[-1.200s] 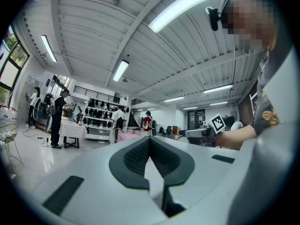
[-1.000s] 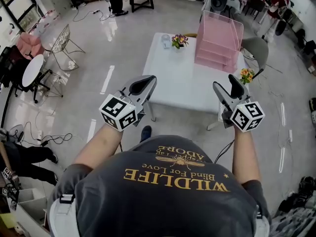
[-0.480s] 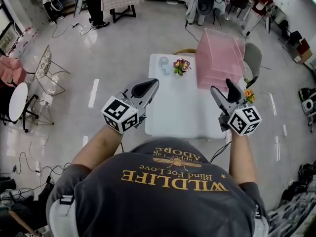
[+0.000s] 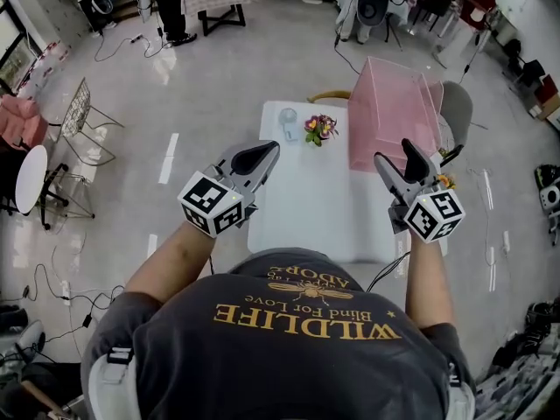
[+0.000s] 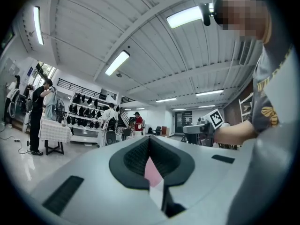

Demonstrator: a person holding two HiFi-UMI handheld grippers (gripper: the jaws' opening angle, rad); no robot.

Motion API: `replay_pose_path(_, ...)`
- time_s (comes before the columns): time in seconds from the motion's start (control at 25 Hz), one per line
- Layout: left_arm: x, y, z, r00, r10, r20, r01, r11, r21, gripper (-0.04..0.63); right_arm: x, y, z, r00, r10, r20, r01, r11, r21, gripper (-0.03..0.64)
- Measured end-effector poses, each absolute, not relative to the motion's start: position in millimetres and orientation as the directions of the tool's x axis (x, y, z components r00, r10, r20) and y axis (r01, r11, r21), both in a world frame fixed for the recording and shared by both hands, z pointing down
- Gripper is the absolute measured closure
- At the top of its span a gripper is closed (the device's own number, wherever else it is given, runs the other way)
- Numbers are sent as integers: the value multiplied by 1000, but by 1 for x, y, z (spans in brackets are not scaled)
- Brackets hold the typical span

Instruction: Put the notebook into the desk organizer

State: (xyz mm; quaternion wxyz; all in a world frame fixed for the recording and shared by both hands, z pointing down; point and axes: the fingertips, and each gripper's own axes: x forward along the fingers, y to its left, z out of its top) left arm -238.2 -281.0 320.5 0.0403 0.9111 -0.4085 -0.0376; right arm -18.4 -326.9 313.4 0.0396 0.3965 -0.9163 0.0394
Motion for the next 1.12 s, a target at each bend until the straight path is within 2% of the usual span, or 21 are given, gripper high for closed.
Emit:
replay_pose_path(0.24,-185,-296,322,628,-778,-28,-771,-627,111,594,29,-345,318,-720,-687,99,-693,719,-44,281)
replay_pose_path(0.48,-119,-306,323,668,-744,-22,-741,-667,70,594,98,-352,317,-694,-716,74,-719,693,-39,281)
replay_pose_path(0.84,20,-297,372,869,-489,71,-494,-866,75,594,257,-299,401,-444,-863,242,-896,422,-140,281)
replay_pose_path(1.12,129,-268,429,952,-281,117,-293,-951,96,594,358,-234,504,-285,-851,441,-956,217,-199,282)
